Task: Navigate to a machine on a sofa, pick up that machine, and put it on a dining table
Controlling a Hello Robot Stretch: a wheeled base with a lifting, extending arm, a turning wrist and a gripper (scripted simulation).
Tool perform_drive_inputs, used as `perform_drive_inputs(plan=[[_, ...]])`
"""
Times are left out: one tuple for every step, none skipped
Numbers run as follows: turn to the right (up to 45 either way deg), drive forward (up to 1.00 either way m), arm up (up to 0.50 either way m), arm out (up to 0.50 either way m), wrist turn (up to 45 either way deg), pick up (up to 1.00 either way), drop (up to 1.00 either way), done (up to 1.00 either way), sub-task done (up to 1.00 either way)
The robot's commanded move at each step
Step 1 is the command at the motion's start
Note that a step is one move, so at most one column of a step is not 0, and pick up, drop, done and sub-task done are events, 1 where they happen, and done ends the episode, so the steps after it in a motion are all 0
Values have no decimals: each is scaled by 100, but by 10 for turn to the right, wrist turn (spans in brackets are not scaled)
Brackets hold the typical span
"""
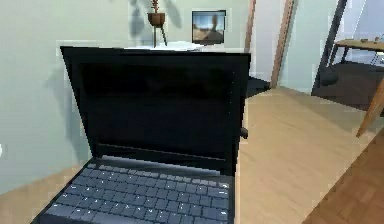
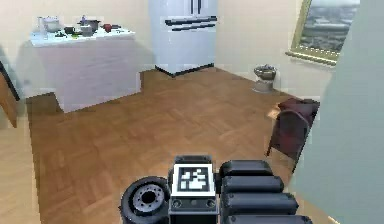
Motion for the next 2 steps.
perform_drive_inputs(plan=[[-300,0,0,0,0,0,0,0,0],[0,70,0,0,0,0,0,0,0]])
